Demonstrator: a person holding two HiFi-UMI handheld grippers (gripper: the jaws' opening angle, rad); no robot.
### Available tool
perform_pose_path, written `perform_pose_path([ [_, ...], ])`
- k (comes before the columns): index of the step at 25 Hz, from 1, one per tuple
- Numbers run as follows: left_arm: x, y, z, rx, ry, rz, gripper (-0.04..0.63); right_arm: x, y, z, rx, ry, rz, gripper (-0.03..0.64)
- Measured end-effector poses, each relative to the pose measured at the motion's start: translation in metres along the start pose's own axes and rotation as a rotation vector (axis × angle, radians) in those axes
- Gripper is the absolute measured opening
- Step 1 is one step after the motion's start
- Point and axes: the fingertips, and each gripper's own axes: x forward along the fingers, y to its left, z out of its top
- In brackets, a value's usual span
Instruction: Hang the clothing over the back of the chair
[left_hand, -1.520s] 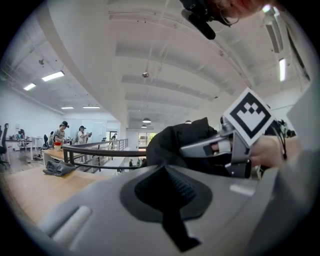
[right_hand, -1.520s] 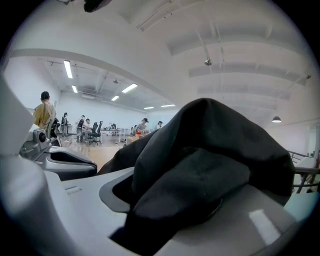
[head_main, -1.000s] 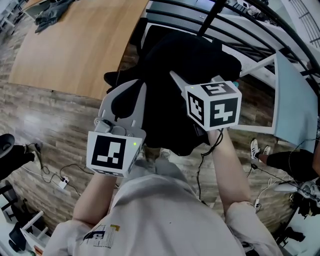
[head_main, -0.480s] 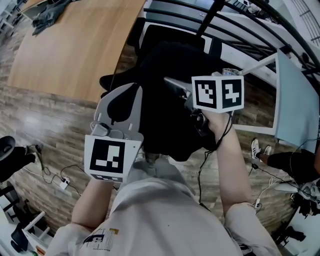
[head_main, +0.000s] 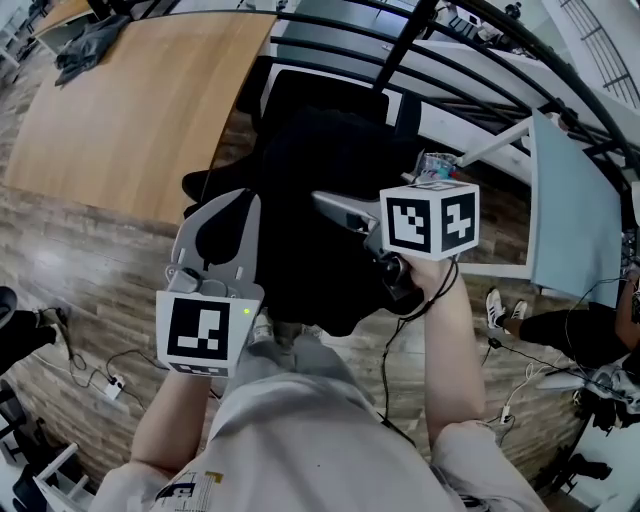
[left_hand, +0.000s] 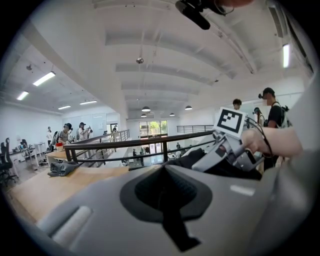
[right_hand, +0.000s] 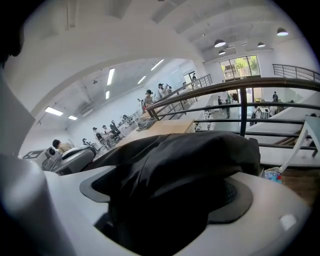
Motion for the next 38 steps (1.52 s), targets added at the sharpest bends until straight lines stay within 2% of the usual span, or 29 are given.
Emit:
perform_pose_path([
  [4, 0.001, -0.004, 0.005, 0.041, -0.008, 0.007, 0.002, -0.019, -0.006, 0.003, -0.019, -0.039, -0.041, 0.569],
  [10, 0.003, -0.007, 0.006, 0.049, 0.001, 0.01, 0.003, -0.045, -0.002, 0.0, -0.053, -0.087, -0.086, 0.531],
  [14, -0.003, -0.006, 0.013, 0.006, -0.032, 0.025, 0.002, -0.066, 0.002, 0.003, -0.098, -0.151, -0.15, 0.48],
  [19, -0.015, -0.002, 0.027, -0.068, -0.077, 0.035, 0.003, -0.086, 0.022, 0.009, -0.121, -0.216, -0.131, 0.46],
  [28, -0.042, -0.017, 0.062, -0.053, -0.16, 0.024, 0.002, -0.125, 0.039, 0.015, -0.159, -0.355, -0.197, 0.299],
  [33, -0.068, -0.02, 0.085, -0.031, -0.241, 0.052, 0.002, -0.152, 0.074, 0.025, -0.286, -0.427, -0.239, 0.267],
  [38, -0.093, -0.023, 0.108, 0.005, -0.3, 0.067, 0.002, -0.186, 0.116, 0.043, -0.386, -0.561, -0.284, 0.194],
])
